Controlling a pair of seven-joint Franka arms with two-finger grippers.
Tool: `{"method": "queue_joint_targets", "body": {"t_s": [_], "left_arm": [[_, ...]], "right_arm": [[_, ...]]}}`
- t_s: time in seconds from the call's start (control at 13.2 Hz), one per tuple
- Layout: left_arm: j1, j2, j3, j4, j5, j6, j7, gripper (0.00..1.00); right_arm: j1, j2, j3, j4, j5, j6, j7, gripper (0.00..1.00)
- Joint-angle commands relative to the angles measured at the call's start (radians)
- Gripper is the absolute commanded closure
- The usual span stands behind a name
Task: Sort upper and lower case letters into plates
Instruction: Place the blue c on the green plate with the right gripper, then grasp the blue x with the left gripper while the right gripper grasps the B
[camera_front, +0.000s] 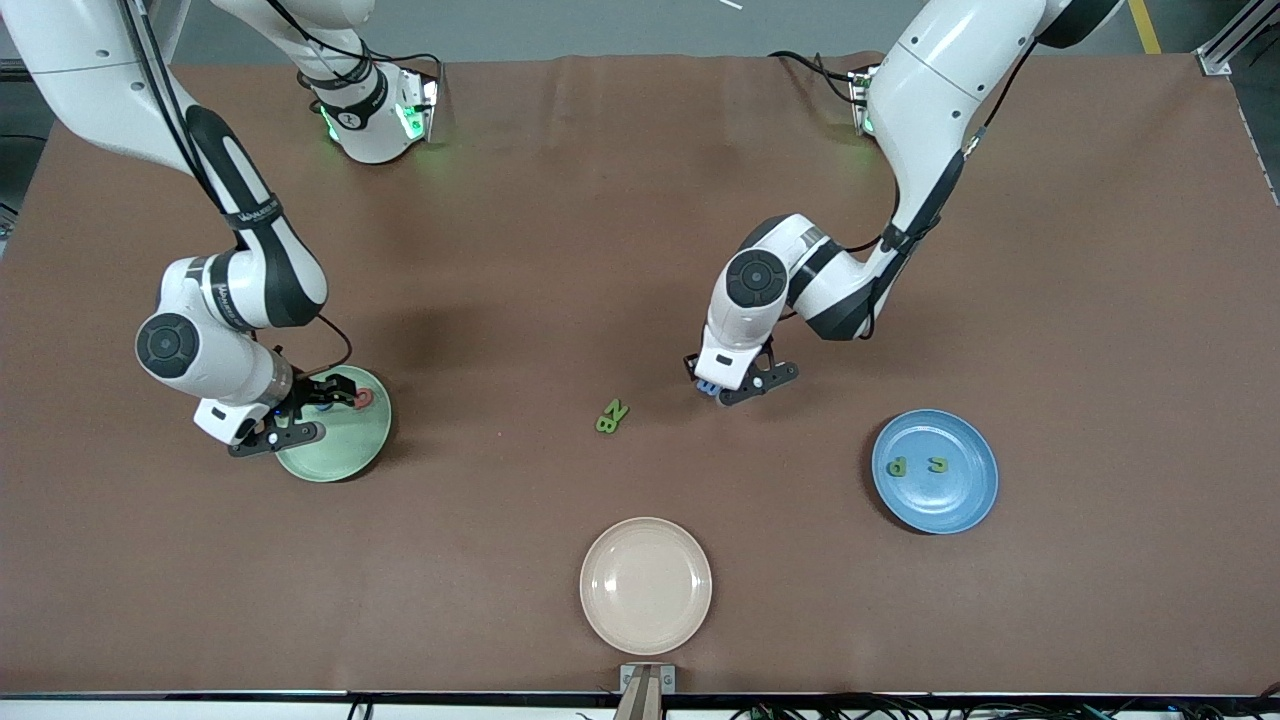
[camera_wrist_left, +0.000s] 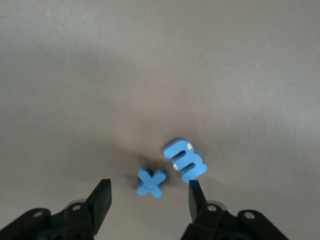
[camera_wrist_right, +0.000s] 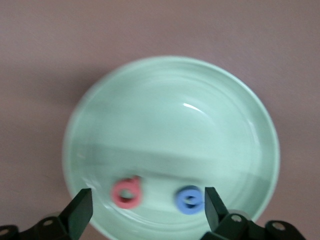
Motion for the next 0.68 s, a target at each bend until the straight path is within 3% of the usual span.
{"method": "queue_joint_targets", "body": {"t_s": [0.0,0.45,0.6], "left_arm": [[-0.006,-0.006,0.003,-0.051,0.023,0.073,-0.019,0.31],[-0.019,0.006,0.005,-0.063,0.021,0.084,-0.020,0.31],[-0.012,0.006,0.006,-0.065,0.021,0.084,-0.019,0.39]], "right_arm": [[0.133,-0.012,0.001,0.057,0.022,-0.043,0.246,0.00],[0.394,0.166,0.000,0.285,0.022,-0.042,0.812,0.00],[0.463,0.230,-0.002,0.383,0.010,-0.043,1.002,0.00]]}}
